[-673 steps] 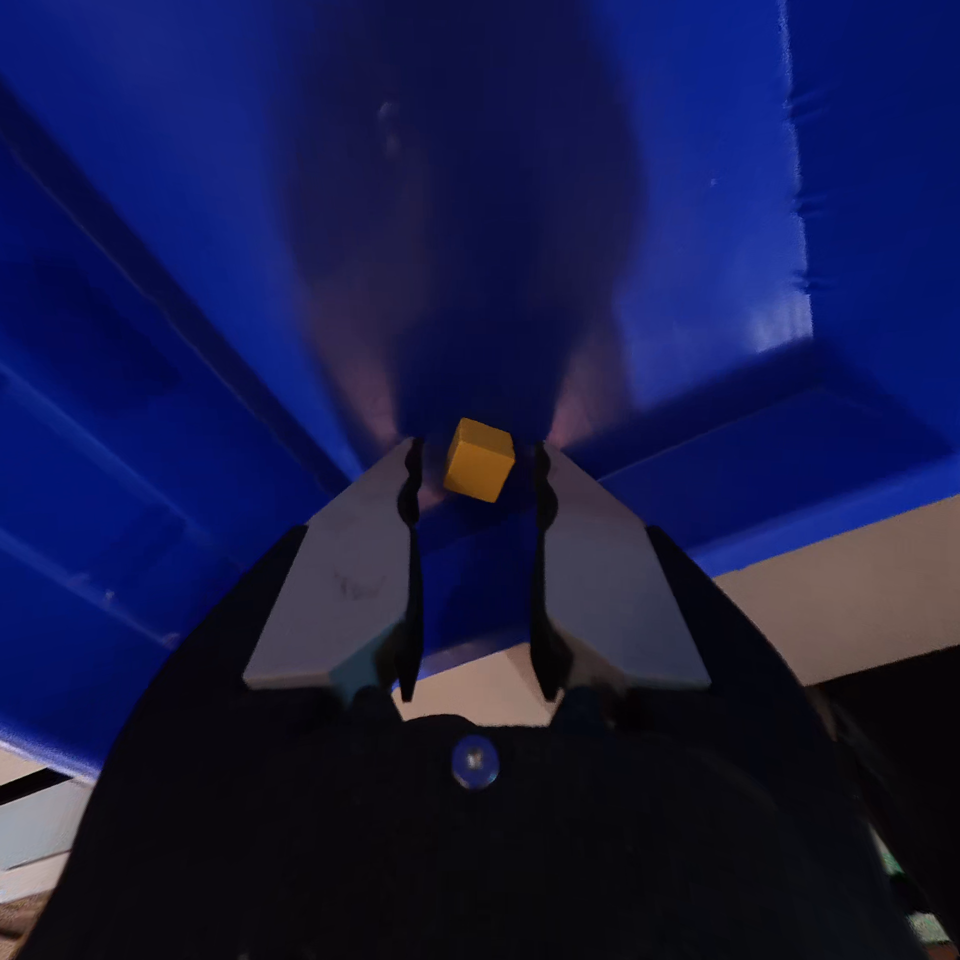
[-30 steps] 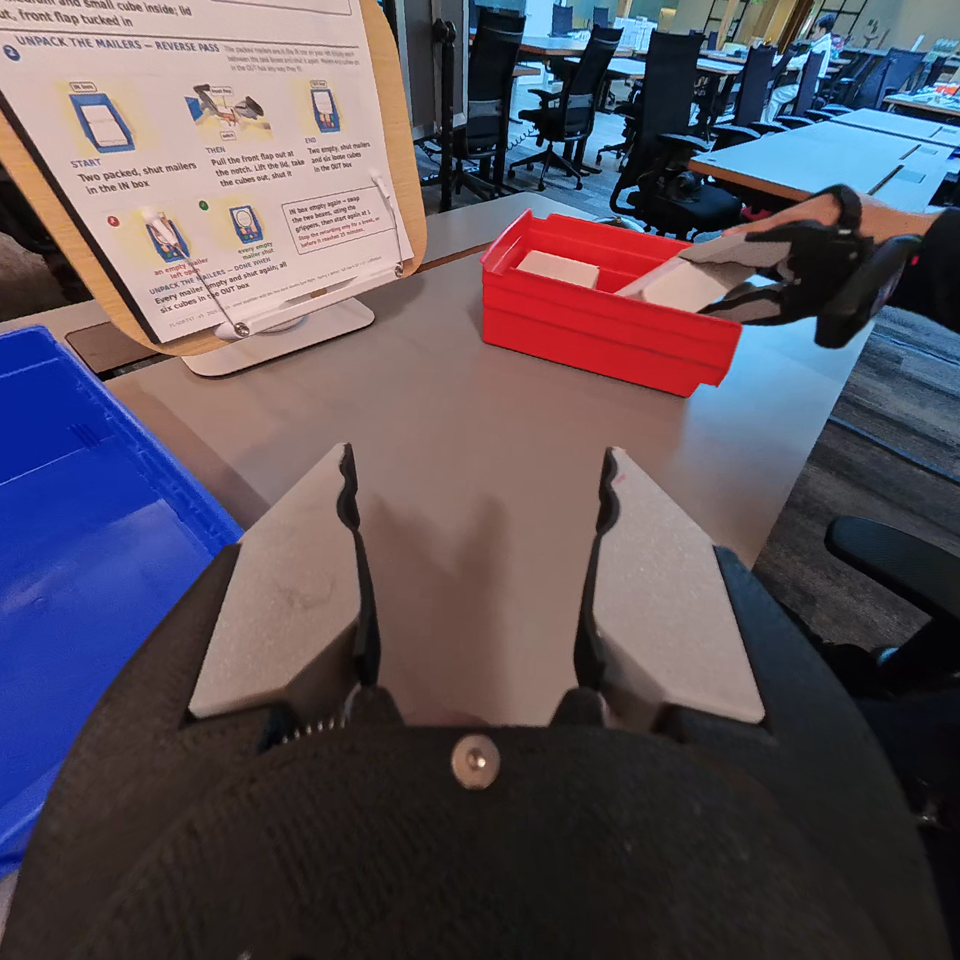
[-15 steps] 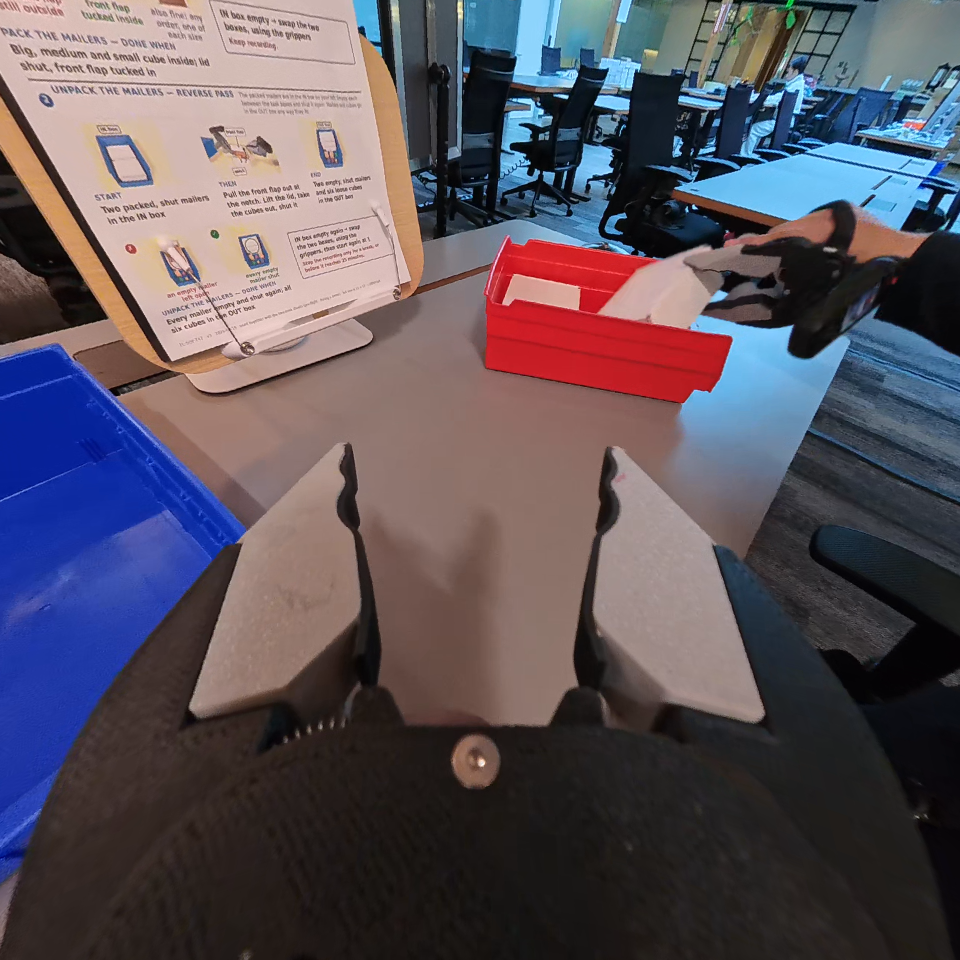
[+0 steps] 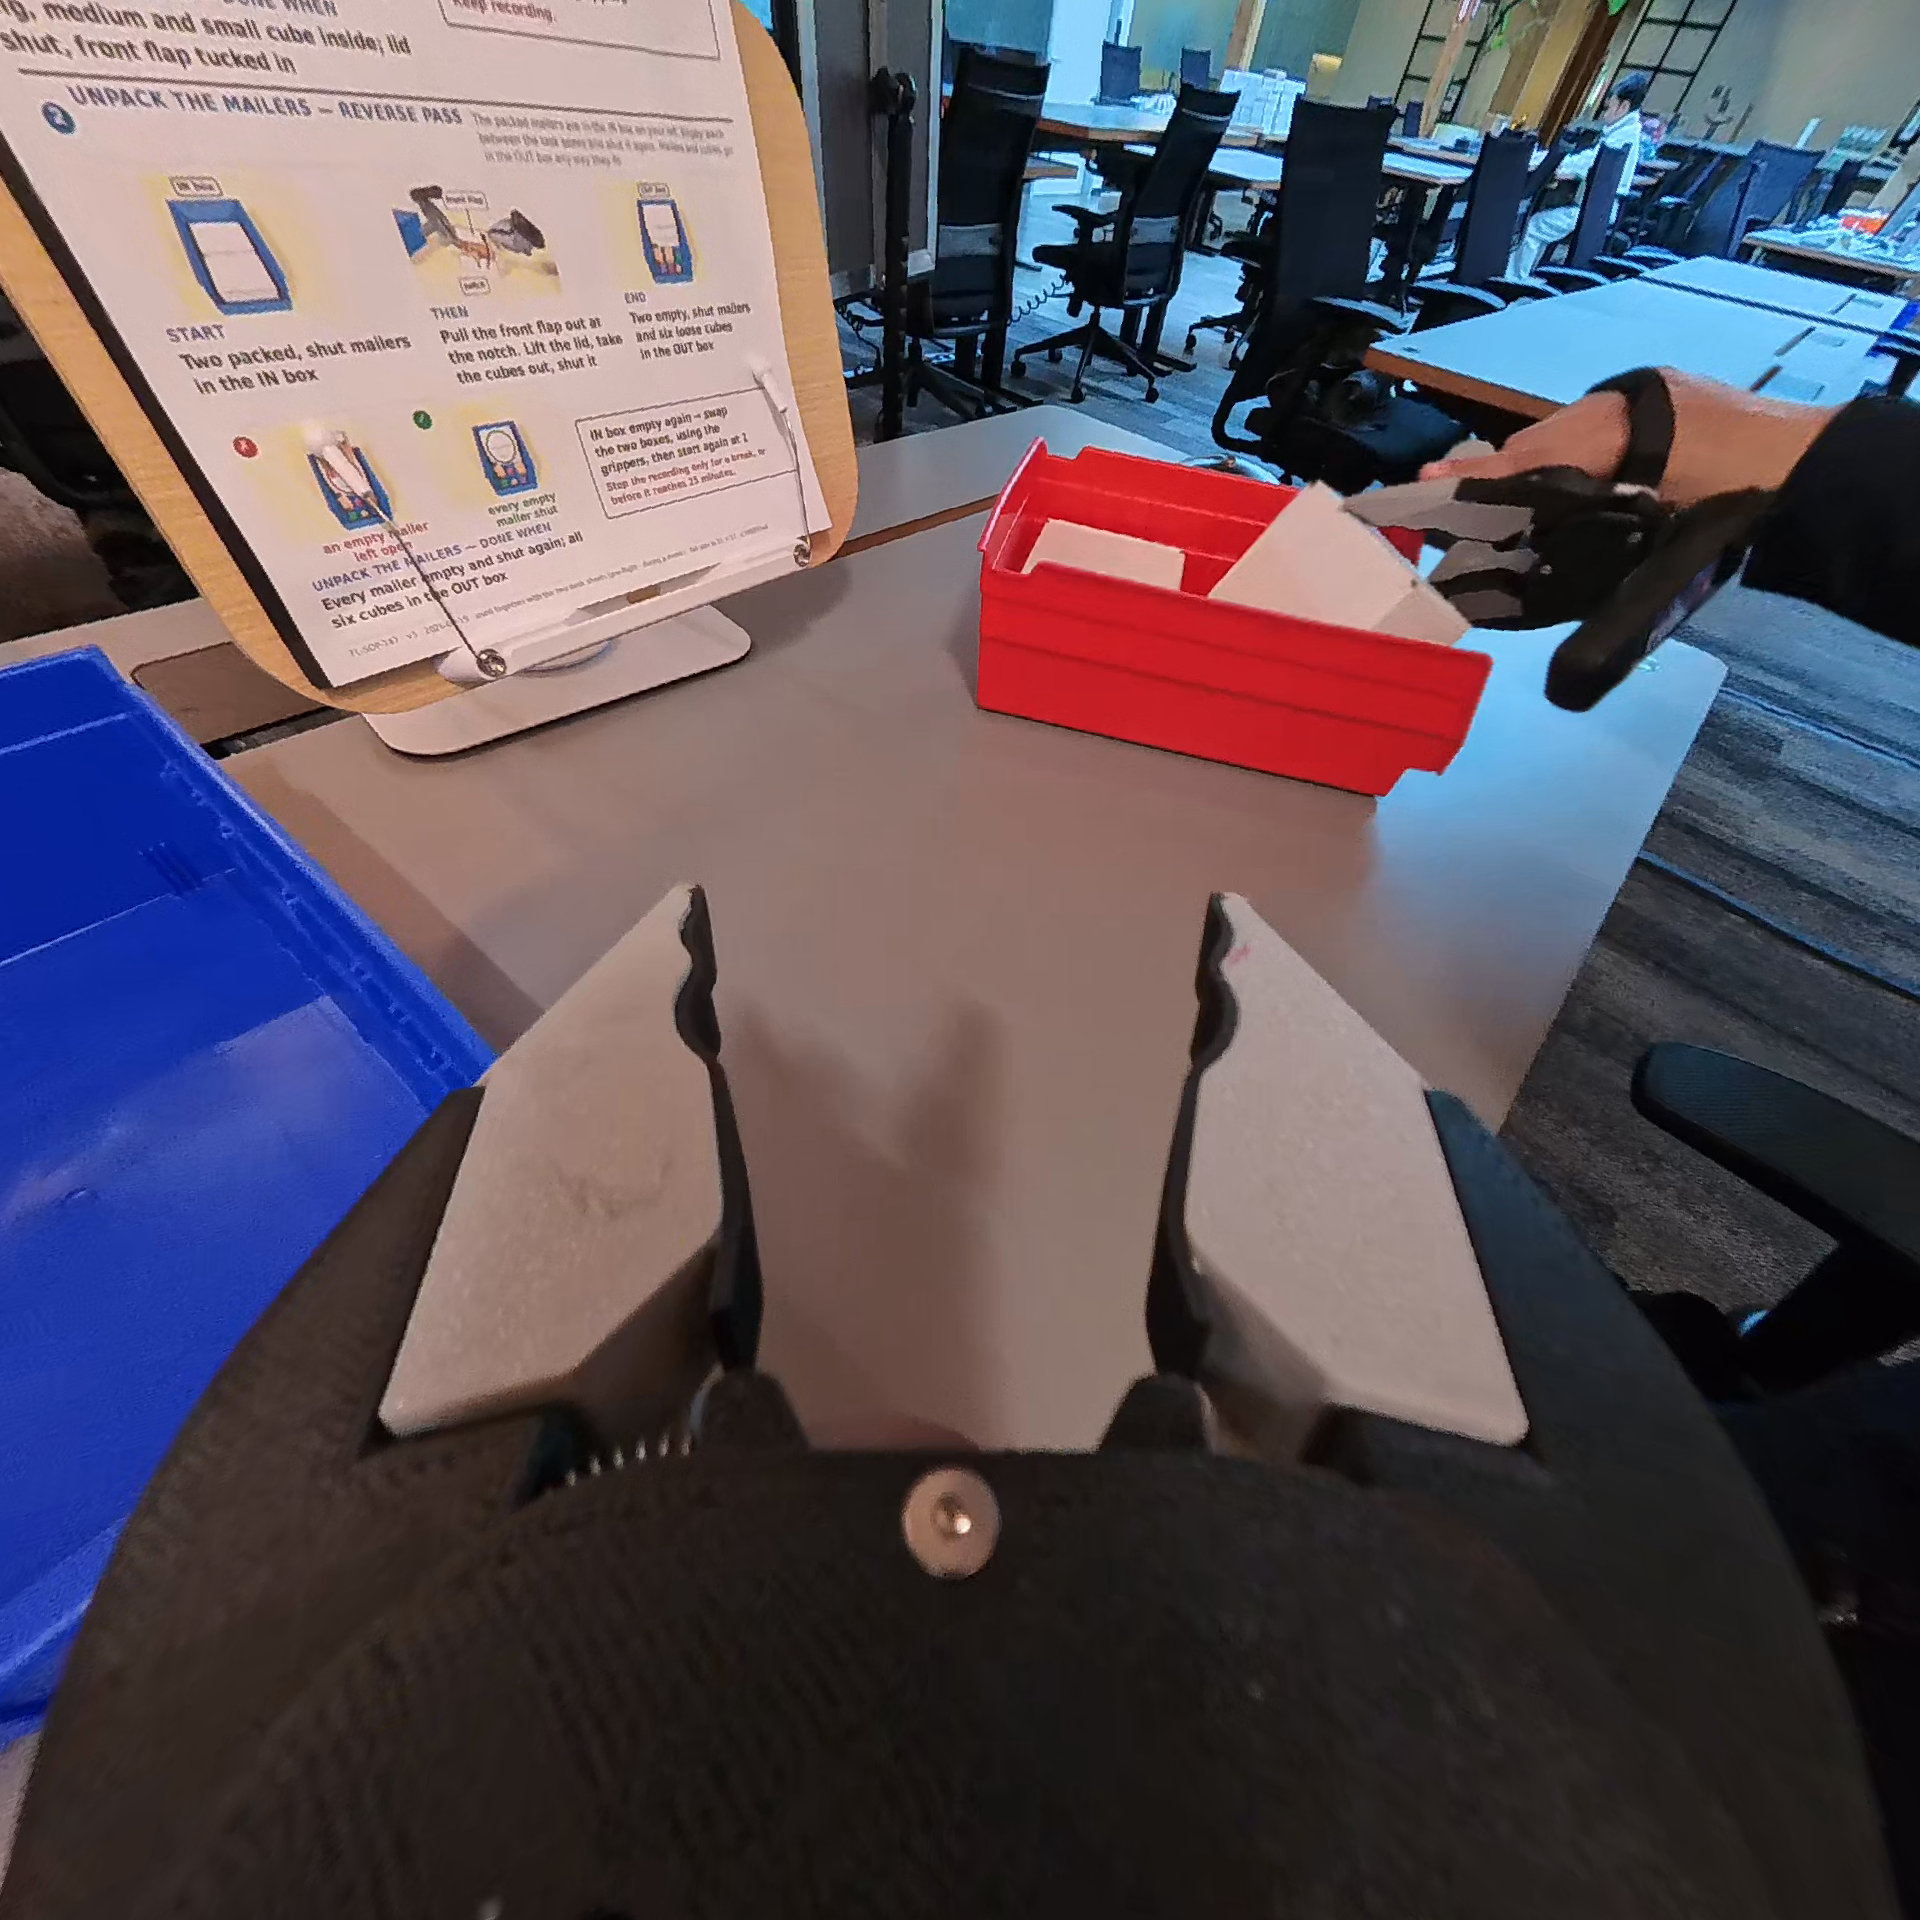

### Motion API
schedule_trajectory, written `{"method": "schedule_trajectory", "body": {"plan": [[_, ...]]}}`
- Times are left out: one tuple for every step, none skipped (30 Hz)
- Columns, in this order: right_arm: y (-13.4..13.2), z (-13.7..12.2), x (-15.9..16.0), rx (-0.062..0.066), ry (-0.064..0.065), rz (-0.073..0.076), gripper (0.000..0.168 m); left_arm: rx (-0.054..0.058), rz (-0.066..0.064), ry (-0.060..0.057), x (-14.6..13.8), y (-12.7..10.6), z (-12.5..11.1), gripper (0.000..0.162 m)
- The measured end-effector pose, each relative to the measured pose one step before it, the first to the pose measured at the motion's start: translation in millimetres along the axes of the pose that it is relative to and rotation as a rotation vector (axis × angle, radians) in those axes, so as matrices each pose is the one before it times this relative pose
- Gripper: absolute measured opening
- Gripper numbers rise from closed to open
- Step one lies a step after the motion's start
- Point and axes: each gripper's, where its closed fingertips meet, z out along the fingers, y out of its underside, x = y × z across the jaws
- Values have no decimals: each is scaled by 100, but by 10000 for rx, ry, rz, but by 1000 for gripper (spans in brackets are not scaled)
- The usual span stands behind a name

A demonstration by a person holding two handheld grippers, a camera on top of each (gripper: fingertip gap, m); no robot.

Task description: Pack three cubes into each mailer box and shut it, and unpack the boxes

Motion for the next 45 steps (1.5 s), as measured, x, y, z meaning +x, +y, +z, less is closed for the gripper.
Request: {"method": "schedule_trajectory", "body": {"plan": [[-95,-129,-78,14,-504,97,74,-44,-6,29,50,84,183,92],[-1,-304,-114,-66,-534,-7,73,-65,-7,42,75,131,184,92],[186,-449,-169,-174,-491,-148,69,-75,6,3,28,170,164,92],[311,-560,-320,-151,-470,-198,64,-76,34,-13,-4,177,145,92],[367,-638,-521,-89,-464,-219,57,-78,34,-2,2,181,93,92],[362,-670,-702,-50,-447,-236,48,-61,7,1,-22,145,60,92],[365,-614,-671,-78,-346,-218,46,-16,-5,-5,-38,53,10,92],[406,-480,-403,-139,-142,-123,46,22,0,3,-34,-29,-36,92],[458,-389,-154,-181,8,8,46,36,-7,16,-29,-60,-62,91],[403,-380,-225,-130,-63,104,40,53,-18,10,-27,-116,-81,91],[274,-407,-346,-34,-155,206,30,53,-17,19,-5,-106,-78,91],[189,-457,-429,14,-213,262,21,32,-7,23,31,-63,-57,91],[15,-498,-640,113,-368,318,1,8,18,8,22,-27,-72,91],[-333,-470,-738,242,-482,449,0,9,27,-16,2,-26,-71,91],[-899,-411,-533,430,-398,614,0,29,21,10,46,-71,-72,91],[-1486,-402,-394,639,-351,636,0,46,3,31,69,-103,-73,91],[-1645,-212,-158,640,-205,487,0,44,-18,32,55,-116,-37,91],[-1352,170,336,415,131,280,0,43,-24,35,52,-99,-23,91],[-831,622,726,107,402,119,0,37,-19,41,74,-83,27,91],[-230,986,634,-228,396,-40,0,16,-13,46,105,-52,55,91],[152,1136,324,-412,268,-227,0,-16,5,42,134,-5,86,91],[185,1090,369,-444,409,-223,1,-45,37,25,165,47,92,91],[25,802,-142,-267,145,-105,0,-52,76,0,172,72,62,91],[-30,439,-470,-49,-100,66,3,-66,100,-19,137,120,20,91],[139,183,-205,19,-6,258,2,-74,81,-31,83,164,-19,91],[317,-44,54,53,71,428,2,-46,49,-38,-11,129,-52,91],[360,-202,169,97,79,538,3,-16,9,-28,-79,104,-81,91],[372,-360,321,145,160,631,9,-4,-45,-18,-157,88,-75,91],[215,-520,301,224,167,754,18,24,-86,-14,-211,25,-74,91],[-34,-614,111,353,31,912,23,36,-109,0,-207,22,-61,91],[-360,-651,-86,524,-87,1078,28,-1,-120,-3,-228,72,-34,91],[-647,-714,-242,678,-125,1194,33,-29,-99,-45,-262,106,-33,91],[-930,-731,-637,816,-285,1226,38,-42,-60,-78,-283,115,-64,91],[-1090,-646,-1202,886,-520,1172,43,-44,-35,-87,-263,119,-116,91],[-1021,-507,-1716,792,-683,1040,48,-45,-37,-125,-347,148,-212,92],[-707,-290,-2025,564,-699,774,53,-36,-86,-212,-541,160,-287,92],[-376,-21,-1634,331,-395,470,58,-40,-145,-318,-781,207,-369,93],[-234,229,-671,233,132,300,64,-72,-170,-496,-1129,342,-388,93],[-330,332,-121,185,580,267,70,-125,-200,-676,-1443,515,-277,92],[-332,342,83,88,734,254,76,-280,-236,-765,-1557,839,-45,92],[-325,322,150,41,709,321,78,-410,-282,-681,-1287,1073,239,93],[-257,508,278,-18,677,447,78,-337,-267,-433,-623,906,472,95],[-146,607,27,-99,459,433,82,-135,-130,-151,111,476,593,97],[-31,649,-445,-124,154,271,86,6,27,-77,421,156,672,97],[93,763,-461,-158,130,93,86,68,74,-134,375,66,726,97]]}}
